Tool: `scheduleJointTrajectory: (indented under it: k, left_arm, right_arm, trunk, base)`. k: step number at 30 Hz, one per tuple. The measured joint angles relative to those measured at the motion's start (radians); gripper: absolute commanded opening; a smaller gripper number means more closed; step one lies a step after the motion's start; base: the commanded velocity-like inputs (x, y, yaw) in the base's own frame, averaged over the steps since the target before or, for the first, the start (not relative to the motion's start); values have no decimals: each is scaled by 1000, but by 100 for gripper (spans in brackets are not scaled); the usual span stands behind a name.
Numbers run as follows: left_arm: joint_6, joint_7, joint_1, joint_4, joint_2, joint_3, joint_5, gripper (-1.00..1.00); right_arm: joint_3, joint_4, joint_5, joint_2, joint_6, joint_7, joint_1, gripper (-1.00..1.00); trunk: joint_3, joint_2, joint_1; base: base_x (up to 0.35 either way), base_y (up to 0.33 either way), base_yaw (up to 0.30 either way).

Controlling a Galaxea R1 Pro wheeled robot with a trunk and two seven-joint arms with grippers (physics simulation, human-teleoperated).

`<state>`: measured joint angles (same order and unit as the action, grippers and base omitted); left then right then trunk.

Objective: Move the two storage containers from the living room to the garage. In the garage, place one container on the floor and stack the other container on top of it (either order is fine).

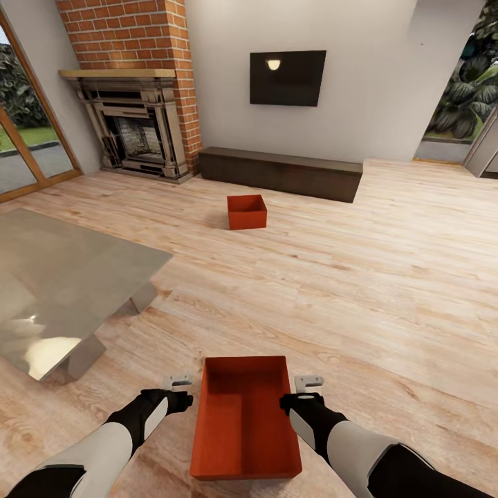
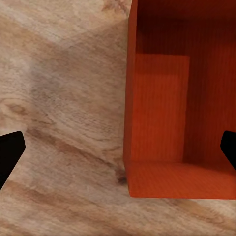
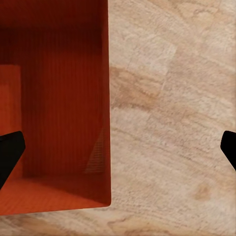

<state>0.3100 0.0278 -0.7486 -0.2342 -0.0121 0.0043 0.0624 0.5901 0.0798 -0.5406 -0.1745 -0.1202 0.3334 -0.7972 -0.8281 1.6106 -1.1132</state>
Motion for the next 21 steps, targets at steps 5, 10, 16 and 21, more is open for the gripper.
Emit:
scheduleJointTrajectory:
  k: [5, 10, 16, 21]
  left_arm:
    - [0, 1, 0, 0, 0, 0, 0, 100]
    - [0, 1, 0, 0, 0, 0, 1, 100]
    - [0, 1, 0, 2, -3, 0, 0, 100]
    - [0, 0, 0, 3, -7, 0, 0, 100]
  right_arm:
    - [0, 0, 0, 0, 0, 0, 0, 100]
    - [2, 0, 0, 0, -6, 0, 0, 100]
    - [2, 0, 0, 0, -9, 4, 0, 100]
    - [3, 0, 0, 0, -9, 10, 0, 100]
  trunk:
    - [0, 0, 0]
    - [-3, 7, -4]
    - [-22, 49, -27]
    - [-38, 84, -46]
  base:
    - [0, 0, 0]
    - [0, 0, 0]
    - [0, 0, 0]
    - [0, 0, 0]
